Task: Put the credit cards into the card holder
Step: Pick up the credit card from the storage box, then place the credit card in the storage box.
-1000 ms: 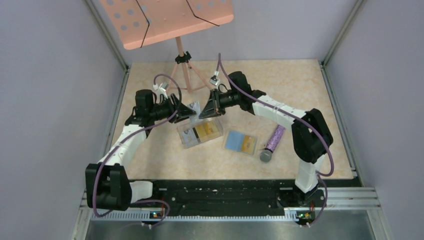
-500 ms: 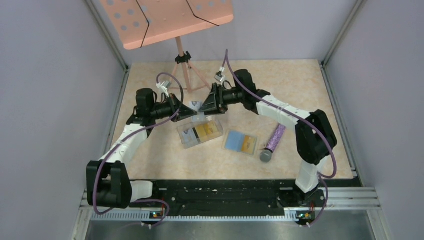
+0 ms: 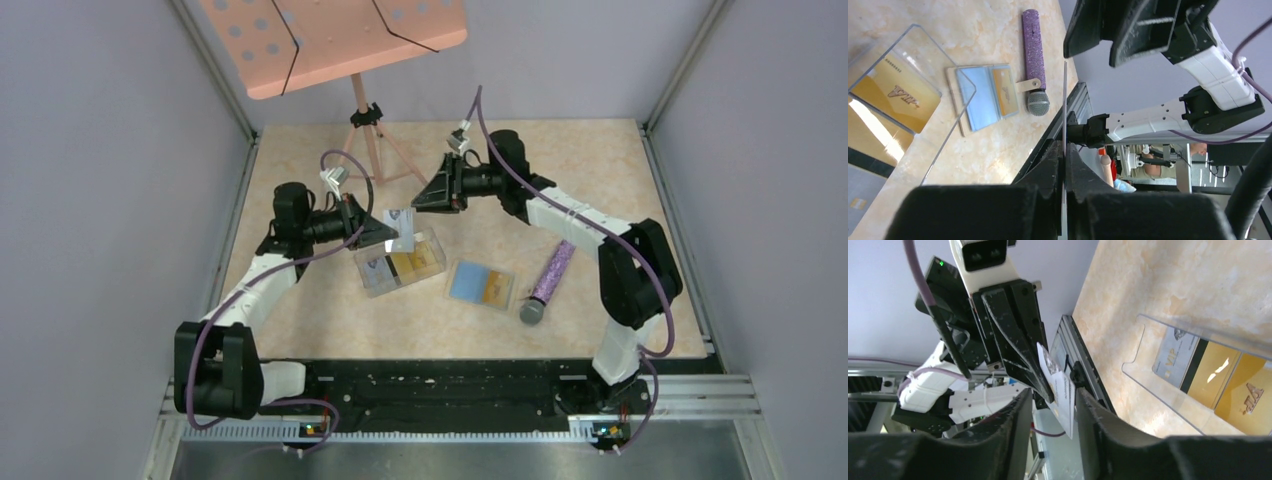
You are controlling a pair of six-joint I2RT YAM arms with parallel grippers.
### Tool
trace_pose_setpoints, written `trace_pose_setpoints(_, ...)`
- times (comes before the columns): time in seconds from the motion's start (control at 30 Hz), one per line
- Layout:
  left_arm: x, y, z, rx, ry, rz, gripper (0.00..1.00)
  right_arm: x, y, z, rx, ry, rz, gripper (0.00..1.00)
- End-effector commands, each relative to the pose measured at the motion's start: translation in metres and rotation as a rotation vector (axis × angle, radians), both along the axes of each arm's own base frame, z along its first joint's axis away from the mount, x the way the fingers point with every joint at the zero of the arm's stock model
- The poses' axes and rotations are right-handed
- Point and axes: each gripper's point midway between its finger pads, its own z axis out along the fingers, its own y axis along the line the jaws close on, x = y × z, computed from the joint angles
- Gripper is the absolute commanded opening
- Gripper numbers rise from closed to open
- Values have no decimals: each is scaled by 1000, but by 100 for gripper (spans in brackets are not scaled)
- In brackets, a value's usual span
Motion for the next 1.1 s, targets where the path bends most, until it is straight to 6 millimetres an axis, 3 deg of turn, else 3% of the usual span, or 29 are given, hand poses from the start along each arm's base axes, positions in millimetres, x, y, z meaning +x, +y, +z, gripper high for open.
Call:
trace_pose_setpoints(0.0, -12, -5, 30, -54, -146, -61, 0, -2, -11, 42, 116, -66, 26, 33)
trace_pose_setpoints(0.17, -15, -6, 37, -67, -166, -78, 0, -7, -12, 41, 127, -53, 45, 26)
trace_pose_setpoints(0.5, -16, -8, 38, -70, -163, -85, 0, -16, -13, 41, 154, -42, 76, 33)
trace_pose_setpoints(1.07, -20, -10, 44, -78, -170, -101, 0, -30, 0, 19, 126, -6, 123, 22)
